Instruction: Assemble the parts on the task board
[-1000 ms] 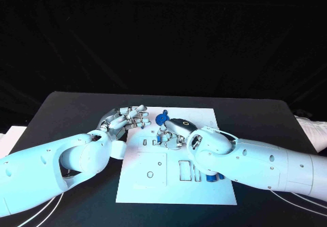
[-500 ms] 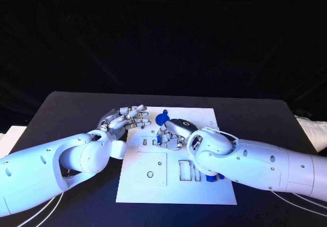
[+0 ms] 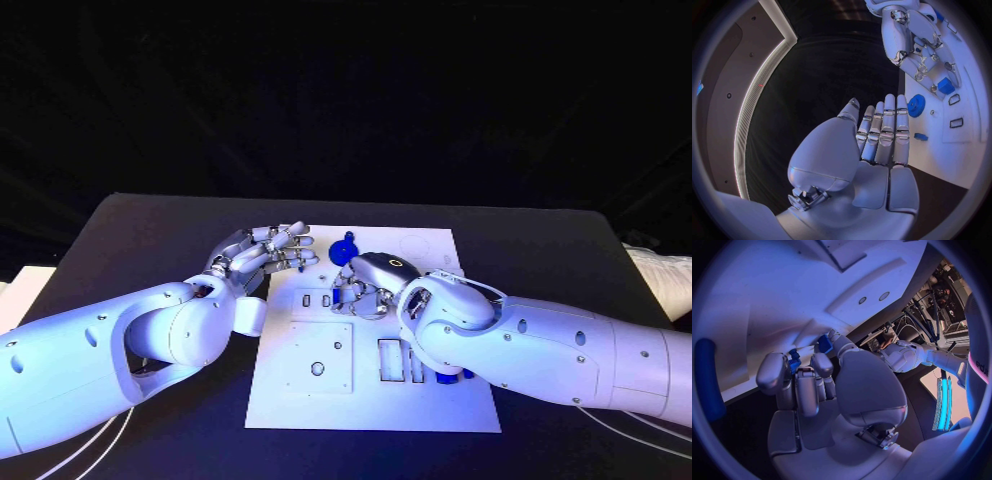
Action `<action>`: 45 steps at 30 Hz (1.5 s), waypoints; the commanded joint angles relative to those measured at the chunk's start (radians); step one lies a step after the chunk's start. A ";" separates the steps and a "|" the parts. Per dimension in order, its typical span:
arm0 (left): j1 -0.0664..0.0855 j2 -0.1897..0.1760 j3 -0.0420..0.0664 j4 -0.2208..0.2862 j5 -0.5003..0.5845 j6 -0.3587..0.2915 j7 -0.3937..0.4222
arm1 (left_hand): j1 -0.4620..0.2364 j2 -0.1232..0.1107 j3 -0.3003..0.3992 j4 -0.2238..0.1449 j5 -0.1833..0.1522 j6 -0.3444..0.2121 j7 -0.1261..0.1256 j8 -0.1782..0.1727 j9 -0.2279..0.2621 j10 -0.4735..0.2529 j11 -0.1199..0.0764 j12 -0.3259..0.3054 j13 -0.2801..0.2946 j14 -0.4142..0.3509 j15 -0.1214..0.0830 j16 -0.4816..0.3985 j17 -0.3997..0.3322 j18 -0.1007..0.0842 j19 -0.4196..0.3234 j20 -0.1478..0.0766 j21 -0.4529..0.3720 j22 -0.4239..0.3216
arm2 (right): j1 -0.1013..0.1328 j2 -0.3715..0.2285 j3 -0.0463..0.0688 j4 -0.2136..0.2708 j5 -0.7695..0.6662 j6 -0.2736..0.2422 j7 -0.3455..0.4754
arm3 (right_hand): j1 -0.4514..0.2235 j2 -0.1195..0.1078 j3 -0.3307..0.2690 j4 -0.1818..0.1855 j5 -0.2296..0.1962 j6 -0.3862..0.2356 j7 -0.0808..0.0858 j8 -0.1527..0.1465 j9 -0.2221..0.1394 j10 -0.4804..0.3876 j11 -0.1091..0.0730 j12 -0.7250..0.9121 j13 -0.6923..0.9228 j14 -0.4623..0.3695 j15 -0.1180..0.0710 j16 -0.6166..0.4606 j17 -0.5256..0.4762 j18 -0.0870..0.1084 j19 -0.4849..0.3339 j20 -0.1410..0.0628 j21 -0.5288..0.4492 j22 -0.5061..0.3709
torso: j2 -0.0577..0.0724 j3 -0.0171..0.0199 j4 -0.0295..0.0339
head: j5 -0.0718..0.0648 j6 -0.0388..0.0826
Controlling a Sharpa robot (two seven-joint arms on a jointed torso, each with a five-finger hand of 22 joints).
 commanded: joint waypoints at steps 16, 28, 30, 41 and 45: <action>0.000 0.004 0.001 -0.003 0.001 0.018 0.001 | 0.007 -0.001 0.002 -0.003 0.002 -0.005 0.004 0.002 -0.001 -0.001 0.000 -0.001 -0.001 0.007 -0.003 -0.003 0.001 0.003 0.006 -0.002 -0.007 -0.002 | -0.003 0.000 -0.002 0.004 0.004 -0.049 0.011 | -0.011 -0.023 -0.041 0.015 0.012 -0.041 0.010 -0.016 -0.009 -0.054 0.009 -0.054 -0.048 0.074 0.014 -0.013 0.133 0.013 -0.021 0.010 -0.020 -0.028 | 0.000 -0.0004 -0.0005 | -0.004 0.000; 0.000 0.005 0.000 -0.008 0.001 0.019 -0.002 | 0.007 -0.001 0.002 -0.003 0.002 -0.005 0.004 0.002 -0.001 -0.001 0.000 -0.001 -0.001 0.007 -0.003 -0.003 0.001 0.003 0.006 -0.002 -0.007 -0.002 | -0.004 -0.010 -0.001 0.015 0.033 -0.139 0.051 | -0.008 -0.025 -0.088 0.034 0.020 -0.074 0.020 -0.022 -0.012 -0.107 0.019 -0.094 -0.096 0.067 0.023 -0.026 0.115 0.019 -0.040 0.019 -0.042 -0.062 | 0.000 0.0002 0.0005 | -0.006 -0.002; 0.000 0.005 0.000 -0.009 0.001 0.020 -0.002 | 0.007 -0.001 0.002 -0.003 0.002 -0.005 0.004 0.002 -0.001 -0.002 0.000 -0.001 -0.001 0.007 -0.003 -0.004 0.001 0.003 0.006 -0.002 -0.007 -0.002 | -0.004 -0.018 0.000 0.025 0.046 -0.152 0.068 | -0.009 -0.026 -0.095 0.038 0.019 -0.077 0.021 -0.021 -0.012 -0.108 0.020 -0.093 -0.097 0.067 0.024 -0.025 0.115 0.019 -0.040 0.020 -0.042 -0.062 | 0.000 0.0003 0.0010 | -0.005 -0.002; 0.000 -0.001 0.000 -0.016 0.001 0.019 -0.009 | 0.007 -0.002 0.003 -0.004 0.002 -0.006 0.004 0.002 -0.001 -0.002 0.000 -0.001 -0.002 0.008 -0.004 -0.004 0.002 0.003 0.007 -0.002 -0.007 -0.002 | 0.017 -0.143 0.014 0.169 0.134 -0.148 0.163 | -0.019 -0.033 -0.159 0.066 0.033 -0.083 0.022 -0.012 -0.010 -0.107 0.022 -0.078 -0.098 0.068 0.026 -0.024 0.117 0.019 -0.038 0.022 -0.044 -0.064 | -0.001 0.0000 -0.0036 | -0.002 -0.001; 0.000 -0.004 0.000 -0.018 -0.020 -0.004 -0.051 | 0.007 -0.002 0.010 -0.008 0.002 0.014 -0.014 0.012 0.003 0.030 -0.020 0.012 0.002 0.125 -0.033 0.059 0.040 0.007 0.082 -0.028 0.037 0.018 | 0.041 -0.206 0.019 0.219 0.249 -0.176 0.220 | -0.003 -0.013 -0.169 0.073 0.052 -0.077 0.019 -0.003 -0.007 -0.099 0.019 -0.067 -0.093 0.067 0.024 -0.028 0.112 0.020 -0.037 0.021 -0.045 -0.065 | -0.003 0.0011 -0.0037 | -0.003 -0.001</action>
